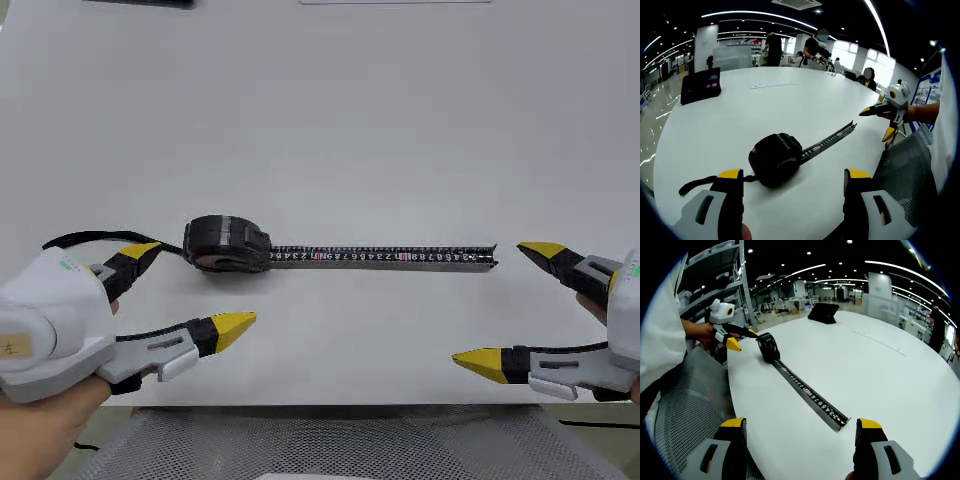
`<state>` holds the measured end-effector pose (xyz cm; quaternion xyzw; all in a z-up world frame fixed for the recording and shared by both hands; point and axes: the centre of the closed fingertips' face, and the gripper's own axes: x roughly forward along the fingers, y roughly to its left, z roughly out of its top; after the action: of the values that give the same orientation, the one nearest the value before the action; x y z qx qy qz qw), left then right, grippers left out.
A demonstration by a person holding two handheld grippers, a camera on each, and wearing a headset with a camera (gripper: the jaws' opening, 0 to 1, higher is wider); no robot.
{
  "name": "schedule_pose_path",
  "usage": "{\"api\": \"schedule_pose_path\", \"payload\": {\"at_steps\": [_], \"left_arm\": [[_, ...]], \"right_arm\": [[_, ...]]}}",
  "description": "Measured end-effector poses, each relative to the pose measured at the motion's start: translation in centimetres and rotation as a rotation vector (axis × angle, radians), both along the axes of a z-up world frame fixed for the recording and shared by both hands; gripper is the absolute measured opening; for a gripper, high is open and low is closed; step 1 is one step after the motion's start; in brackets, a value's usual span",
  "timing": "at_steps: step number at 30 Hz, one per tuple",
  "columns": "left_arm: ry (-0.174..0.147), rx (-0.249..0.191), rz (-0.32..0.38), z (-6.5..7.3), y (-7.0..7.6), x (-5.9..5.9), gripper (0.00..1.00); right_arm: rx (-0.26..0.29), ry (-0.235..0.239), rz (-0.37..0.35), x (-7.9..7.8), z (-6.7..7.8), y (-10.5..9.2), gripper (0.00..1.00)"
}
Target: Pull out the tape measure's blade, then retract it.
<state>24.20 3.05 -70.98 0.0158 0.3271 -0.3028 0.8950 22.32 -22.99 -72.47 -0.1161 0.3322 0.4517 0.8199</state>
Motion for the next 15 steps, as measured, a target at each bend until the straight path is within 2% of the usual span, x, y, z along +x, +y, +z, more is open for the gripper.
{"api": "schedule_pose_path", "payload": {"at_steps": [8,12,15], "left_arm": [[0.032,-0.016,0.041,-0.6,-0.6,0.7,0.81],[0.054,-0.039,0.061,-0.9,-0.9,1.0,0.81],[0.059,-0.044,0.075,-1.1,-1.0,1.2,0.81]], "right_arm": [[0.004,0.001,-0.002,0.3,-0.1,-0.2,0.89],[0.005,0.002,-0.003,0.4,-0.1,-0.3,0.89],[0.005,0.002,-0.005,0.5,-0.1,-0.4,0.89]]}}
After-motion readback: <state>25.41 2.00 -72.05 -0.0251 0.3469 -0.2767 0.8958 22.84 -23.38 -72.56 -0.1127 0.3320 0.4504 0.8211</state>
